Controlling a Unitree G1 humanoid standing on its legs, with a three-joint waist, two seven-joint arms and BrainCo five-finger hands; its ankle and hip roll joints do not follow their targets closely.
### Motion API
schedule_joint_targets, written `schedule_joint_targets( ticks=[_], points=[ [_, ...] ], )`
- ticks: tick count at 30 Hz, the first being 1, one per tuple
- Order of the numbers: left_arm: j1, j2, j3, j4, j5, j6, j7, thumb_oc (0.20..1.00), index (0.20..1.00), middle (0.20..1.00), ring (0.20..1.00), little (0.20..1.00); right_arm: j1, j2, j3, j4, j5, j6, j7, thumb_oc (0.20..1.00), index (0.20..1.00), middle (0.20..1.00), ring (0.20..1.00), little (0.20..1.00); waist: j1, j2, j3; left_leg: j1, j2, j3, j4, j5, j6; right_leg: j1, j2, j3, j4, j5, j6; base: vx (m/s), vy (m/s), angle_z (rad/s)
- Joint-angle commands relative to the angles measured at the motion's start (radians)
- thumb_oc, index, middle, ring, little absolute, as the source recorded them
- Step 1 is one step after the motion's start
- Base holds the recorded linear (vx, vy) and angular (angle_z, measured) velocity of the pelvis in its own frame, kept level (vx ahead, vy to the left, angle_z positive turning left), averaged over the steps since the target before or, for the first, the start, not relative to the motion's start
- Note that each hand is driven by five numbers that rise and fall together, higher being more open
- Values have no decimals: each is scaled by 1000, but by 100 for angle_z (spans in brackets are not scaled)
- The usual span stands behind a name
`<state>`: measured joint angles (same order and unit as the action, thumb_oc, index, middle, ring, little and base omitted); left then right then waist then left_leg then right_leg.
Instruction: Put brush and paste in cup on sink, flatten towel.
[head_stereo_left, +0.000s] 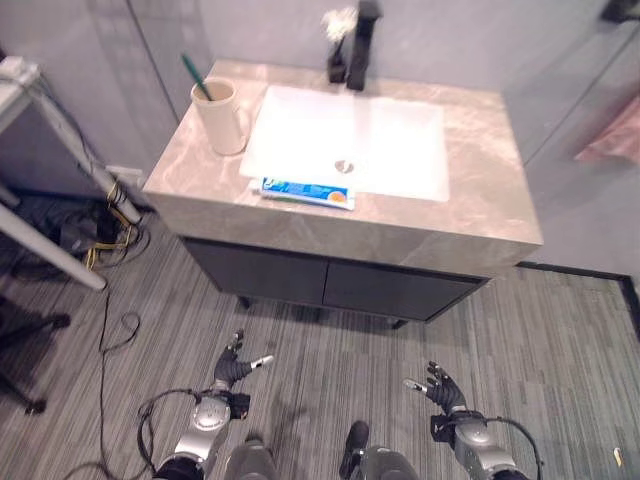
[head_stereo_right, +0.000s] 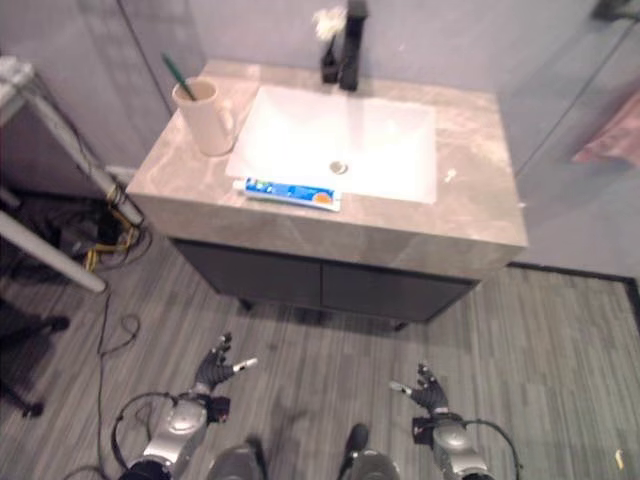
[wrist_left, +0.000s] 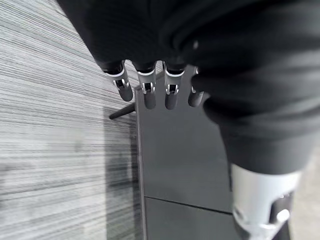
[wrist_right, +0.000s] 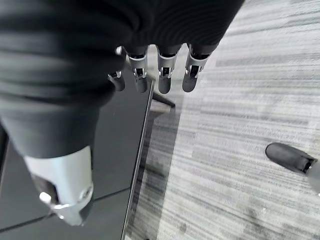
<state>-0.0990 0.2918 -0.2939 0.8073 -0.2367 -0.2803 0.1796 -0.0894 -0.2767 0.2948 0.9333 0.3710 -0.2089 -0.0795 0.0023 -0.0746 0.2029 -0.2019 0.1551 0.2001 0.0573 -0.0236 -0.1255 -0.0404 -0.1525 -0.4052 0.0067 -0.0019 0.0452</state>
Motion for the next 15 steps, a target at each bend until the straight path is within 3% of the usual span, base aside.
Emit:
schedule_joint_targets(
  ticks=[1,2,3,4,6,8,9,11,13,14,15],
  points=[
    [10,42,3,-86,-6,-44,4,1000,1000,1000,1000,1000,12,-37,19,-36,-42,-54,15,1000,1000,1000,1000,1000,43,36,-27,-93,19,-52,-136,231,-11,58,-18,72,44,14,115,431,240,-21],
    [23,51,2,-101,3,-38,-8,1000,1000,1000,1000,1000,14,-31,19,-37,-45,-49,26,1000,1000,1000,1000,1000,44,44,-32,-57,16,-64,-129,231,-1,67,-14,87,61,-11,114,543,369,-39],
    [44,79,6,-136,45,-34,-10,1000,1000,1000,1000,1000,14,-22,19,-44,-54,-44,35,1000,1000,1000,1000,1000,60,45,-34,-56,-18,-96,-55,214,21,77,-29,116,133,-45,113,497,399,-62],
    [54,94,11,-149,57,-31,-12,1000,1000,1000,1000,1000,13,-17,19,-47,-53,-44,39,1000,1000,1000,1000,1000,64,41,-31,-55,-34,-98,-29,195,41,65,-41,133,198,-44,114,466,430,-73],
    [65,120,21,-173,94,-30,-4,1000,1000,1000,1000,1000,14,-2,5,-65,-43,-45,39,1000,1000,1000,1000,1000,59,33,-23,-69,-59,-78,36,150,77,28,-84,154,326,0,129,292,350,-78],
    [95,134,38,-186,105,-30,-6,1000,1000,1000,1000,1000,11,11,-1,-73,-39,-44,42,1000,1000,1000,1000,1000,54,40,-15,-20,-94,-56,53,104,118,-17,-123,158,469,111,137,320,398,-23],
    [95,134,38,-187,105,-29,-7,1000,1000,1000,1000,1000,11,12,-1,-73,-39,-44,42,1000,1000,1000,1000,1000,55,38,-15,-18,-95,-54,53,104,119,-18,-125,160,472,110,138,271,339,-4],
    [116,144,47,-205,105,-31,-9,1000,1000,1000,1000,1000,18,8,15,-112,-54,-41,52,1000,1000,1000,1000,1000,48,50,-4,31,-111,-40,34,84,143,-60,-147,126,576,166,143,209,269,-11],
    [136,160,44,-228,138,-33,-9,1000,1000,1000,1000,1000,32,2,21,-143,-56,-46,62,1000,1000,1000,1000,1000,35,58,4,64,-131,-29,17,66,155,-116,-104,95,548,135,137,231,290,-3],
    [136,159,44,-228,138,-33,-9,1000,1000,1000,1000,1000,32,2,21,-143,-56,-46,63,1000,1000,1000,1000,1000,35,58,4,65,-132,-29,16,66,155,-116,-105,95,550,134,138,231,216,0],
    [135,160,36,-222,159,-31,-15,1000,1000,1000,1000,1000,33,-4,17,-161,-58,-50,60,1000,1000,1000,1000,1000,42,53,0,86,-136,-11,-14,65,141,-97,-138,-9,431,100,137,121,56,-18]
  ],
)
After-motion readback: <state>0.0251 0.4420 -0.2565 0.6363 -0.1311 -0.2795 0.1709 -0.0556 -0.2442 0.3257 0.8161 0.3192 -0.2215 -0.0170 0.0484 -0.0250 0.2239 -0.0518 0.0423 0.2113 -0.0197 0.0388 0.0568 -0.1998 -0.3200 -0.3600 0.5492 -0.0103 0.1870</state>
